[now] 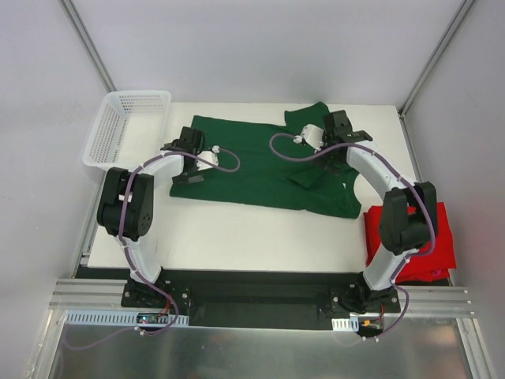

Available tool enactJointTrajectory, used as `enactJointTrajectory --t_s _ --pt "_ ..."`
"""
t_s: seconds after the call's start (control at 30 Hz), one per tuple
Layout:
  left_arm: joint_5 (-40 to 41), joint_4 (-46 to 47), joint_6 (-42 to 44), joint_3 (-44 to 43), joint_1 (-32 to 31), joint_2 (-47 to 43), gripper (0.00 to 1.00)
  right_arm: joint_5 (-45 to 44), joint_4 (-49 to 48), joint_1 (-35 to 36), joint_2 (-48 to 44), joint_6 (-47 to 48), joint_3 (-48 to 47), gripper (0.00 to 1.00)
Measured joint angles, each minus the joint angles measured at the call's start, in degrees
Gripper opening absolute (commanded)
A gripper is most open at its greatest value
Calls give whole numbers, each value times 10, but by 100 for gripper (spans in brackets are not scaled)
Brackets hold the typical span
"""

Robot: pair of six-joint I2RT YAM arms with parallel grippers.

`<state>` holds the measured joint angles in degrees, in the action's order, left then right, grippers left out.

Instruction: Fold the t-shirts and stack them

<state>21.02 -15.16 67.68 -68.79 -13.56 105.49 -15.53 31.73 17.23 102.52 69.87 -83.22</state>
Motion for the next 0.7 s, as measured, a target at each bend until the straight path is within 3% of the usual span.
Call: enactJointTrajectory --t_s 0.13,0.2,0.37,0.7 --pt "5 -2 -12 32 -16 -39 99 32 -13 0 -77 -43 50 96" --pt "3 -3 -21 49 -33 -66 99 66 -14 0 -118 -65 55 100" --pt "-32 -2 -60 73 -67 -119 99 164 -10 14 -183 -91 78 65" --pt "-139 -6 -157 112 -30 -223 99 237 -11 53 -88 -103 158 60"
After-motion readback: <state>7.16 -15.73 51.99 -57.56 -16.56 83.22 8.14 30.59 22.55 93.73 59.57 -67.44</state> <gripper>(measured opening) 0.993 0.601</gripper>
